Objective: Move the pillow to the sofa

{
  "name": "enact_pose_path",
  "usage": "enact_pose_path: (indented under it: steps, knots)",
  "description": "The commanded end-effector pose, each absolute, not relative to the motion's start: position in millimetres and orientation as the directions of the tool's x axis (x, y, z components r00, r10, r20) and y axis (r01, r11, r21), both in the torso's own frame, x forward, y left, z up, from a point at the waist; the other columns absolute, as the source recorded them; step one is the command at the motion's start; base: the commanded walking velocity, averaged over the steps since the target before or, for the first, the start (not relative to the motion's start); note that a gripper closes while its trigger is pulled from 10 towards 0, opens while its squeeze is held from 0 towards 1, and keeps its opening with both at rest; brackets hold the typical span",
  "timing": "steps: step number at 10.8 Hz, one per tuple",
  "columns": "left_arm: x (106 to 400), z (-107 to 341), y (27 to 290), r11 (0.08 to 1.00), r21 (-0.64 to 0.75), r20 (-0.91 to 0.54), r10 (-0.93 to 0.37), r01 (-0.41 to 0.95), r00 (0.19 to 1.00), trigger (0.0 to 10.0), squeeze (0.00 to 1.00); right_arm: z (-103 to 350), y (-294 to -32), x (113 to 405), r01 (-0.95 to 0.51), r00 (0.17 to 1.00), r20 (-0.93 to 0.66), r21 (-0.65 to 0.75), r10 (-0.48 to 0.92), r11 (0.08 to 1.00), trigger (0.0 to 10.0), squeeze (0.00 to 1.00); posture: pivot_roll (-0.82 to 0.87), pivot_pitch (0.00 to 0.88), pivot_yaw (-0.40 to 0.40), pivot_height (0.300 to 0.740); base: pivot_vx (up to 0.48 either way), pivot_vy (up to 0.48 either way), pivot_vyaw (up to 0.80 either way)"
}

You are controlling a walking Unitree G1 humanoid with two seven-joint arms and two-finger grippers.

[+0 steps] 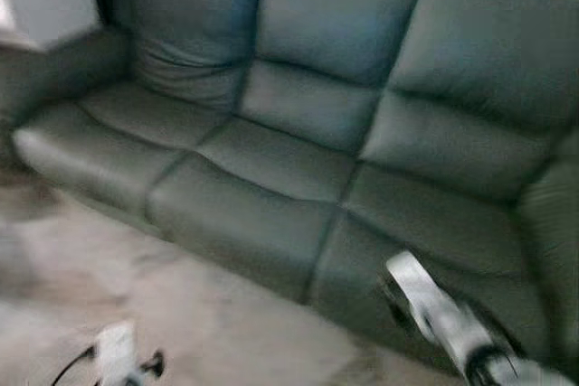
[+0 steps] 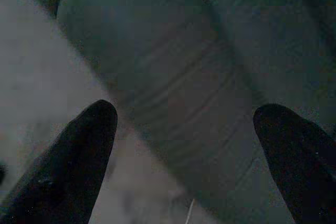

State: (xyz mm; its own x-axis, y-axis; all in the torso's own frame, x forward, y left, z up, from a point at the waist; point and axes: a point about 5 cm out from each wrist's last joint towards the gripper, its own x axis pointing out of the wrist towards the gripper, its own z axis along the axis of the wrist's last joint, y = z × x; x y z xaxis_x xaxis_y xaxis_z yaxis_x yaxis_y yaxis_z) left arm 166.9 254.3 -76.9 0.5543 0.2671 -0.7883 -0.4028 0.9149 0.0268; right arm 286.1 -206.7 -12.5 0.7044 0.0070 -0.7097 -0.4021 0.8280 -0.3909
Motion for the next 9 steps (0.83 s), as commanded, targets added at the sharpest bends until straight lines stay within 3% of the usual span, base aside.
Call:
enact_pose_path:
  steps: [1,3,6,9]
  knots:
    - [158.0,-79.4,257.2,0.908,0.034,-0.791,0.28,-0.418,0.544,10.0,0.0,-19.5,-208.8,277.9,-0.43,0.675,-0.738,-0.394,0.0,0.812,10.0,0.0,-0.11,0.0,-0.141,0.74,0.0,0.0,0.0]
    - [133.8,-90.4,252.7,0.921,0.089,-0.835,0.277,-0.38,0.475,10.0,0.0,-25.9,-203.9,272.1,-0.382,0.67,-0.742,-0.368,-0.02,0.848,10.0,0.0,-0.09,0.0,-0.06,0.74,0.0,0.0,0.0]
    - [137.8,-88.5,253.7,0.924,0.043,-0.831,0.243,-0.379,0.5,10.0,0.0,-38.5,-203.0,256.7,-0.313,0.651,-0.758,-0.319,-0.042,0.895,10.0,0.0,-0.11,0.0,0.028,0.74,0.0,0.0,0.0]
    - [140.4,-89.7,246.6,0.951,0.052,-0.839,0.207,-0.304,0.503,10.0,0.0,-43.4,-219.0,245.7,-0.164,0.639,-0.758,-0.298,-0.128,0.94,10.0,0.0,-0.12,0.0,0.041,0.74,0.0,0.0,0.0]
